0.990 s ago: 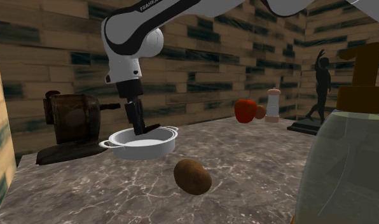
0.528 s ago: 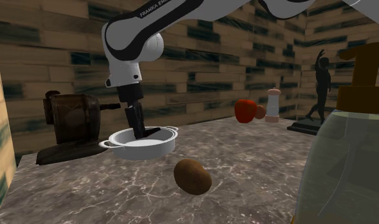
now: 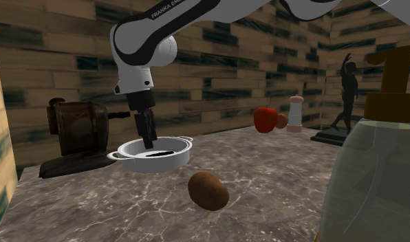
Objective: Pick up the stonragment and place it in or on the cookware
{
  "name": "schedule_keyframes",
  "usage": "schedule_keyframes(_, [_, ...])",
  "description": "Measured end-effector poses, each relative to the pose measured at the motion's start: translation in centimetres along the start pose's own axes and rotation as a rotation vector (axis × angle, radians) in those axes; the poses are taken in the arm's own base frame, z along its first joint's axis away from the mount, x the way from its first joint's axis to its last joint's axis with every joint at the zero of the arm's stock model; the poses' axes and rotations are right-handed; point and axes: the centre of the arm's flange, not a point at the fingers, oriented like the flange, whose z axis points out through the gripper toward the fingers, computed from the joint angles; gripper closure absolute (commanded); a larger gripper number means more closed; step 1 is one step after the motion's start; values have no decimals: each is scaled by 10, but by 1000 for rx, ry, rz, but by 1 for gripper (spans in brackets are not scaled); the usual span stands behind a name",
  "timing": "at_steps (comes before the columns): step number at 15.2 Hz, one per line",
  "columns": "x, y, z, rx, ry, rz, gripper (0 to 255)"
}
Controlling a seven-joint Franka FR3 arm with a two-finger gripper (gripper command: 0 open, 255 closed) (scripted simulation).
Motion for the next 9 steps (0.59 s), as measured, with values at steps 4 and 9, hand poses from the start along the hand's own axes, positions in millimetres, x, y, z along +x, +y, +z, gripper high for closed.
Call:
schedule_keyframes(4, [0,1,-40,-1,2,0,0])
schedule_keyframes(9, [0,0,-50,0,0,0,0])
